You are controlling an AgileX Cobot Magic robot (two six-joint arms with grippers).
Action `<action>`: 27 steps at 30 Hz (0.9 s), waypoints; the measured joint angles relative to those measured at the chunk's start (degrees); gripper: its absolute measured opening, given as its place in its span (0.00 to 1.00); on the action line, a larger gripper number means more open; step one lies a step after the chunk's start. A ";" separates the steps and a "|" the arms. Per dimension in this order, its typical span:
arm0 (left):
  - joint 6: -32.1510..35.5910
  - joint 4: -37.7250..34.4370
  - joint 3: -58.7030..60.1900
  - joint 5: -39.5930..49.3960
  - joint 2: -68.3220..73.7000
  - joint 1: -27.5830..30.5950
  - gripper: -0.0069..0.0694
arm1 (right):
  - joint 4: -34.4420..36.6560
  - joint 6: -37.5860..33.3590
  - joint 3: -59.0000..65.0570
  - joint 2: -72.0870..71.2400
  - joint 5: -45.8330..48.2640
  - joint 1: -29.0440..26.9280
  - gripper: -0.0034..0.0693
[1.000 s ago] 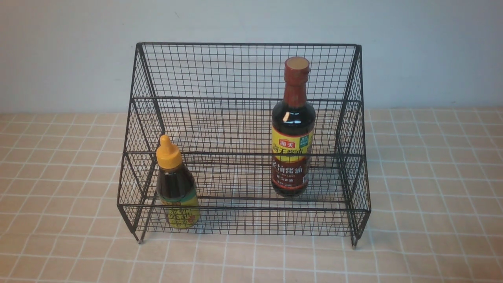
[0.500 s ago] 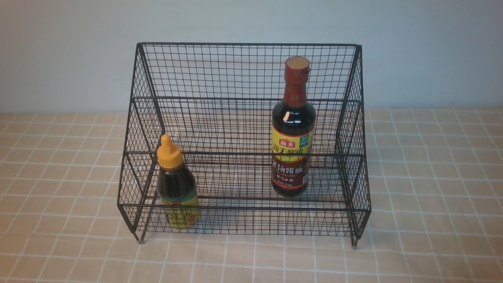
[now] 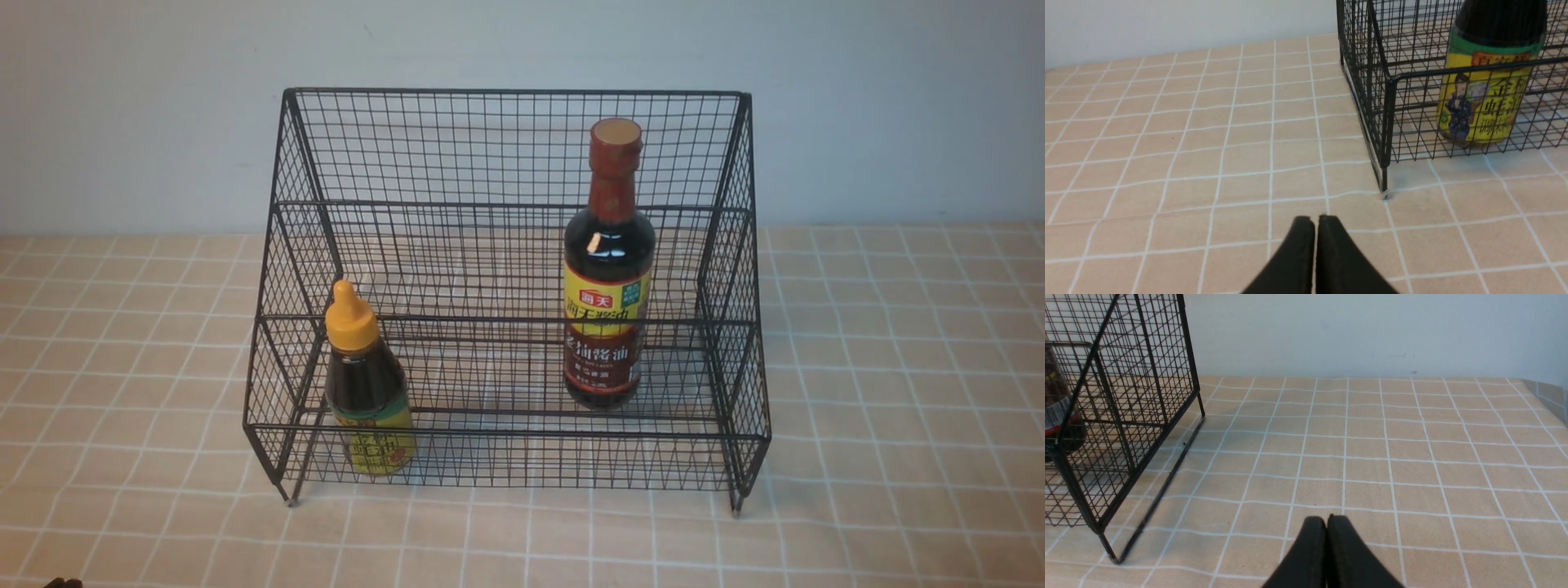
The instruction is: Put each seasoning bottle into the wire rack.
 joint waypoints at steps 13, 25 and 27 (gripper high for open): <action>0.00 0.99 0.00 0.24 0.00 0.05 0.08 | 0.00 0.00 0.00 0.00 0.00 0.00 0.03; 0.03 1.01 0.00 0.37 0.00 0.05 0.08 | 0.00 0.00 0.00 0.00 0.00 0.00 0.03; 0.03 1.01 0.00 0.37 0.00 0.05 0.08 | 0.00 0.00 0.00 0.00 0.00 0.00 0.03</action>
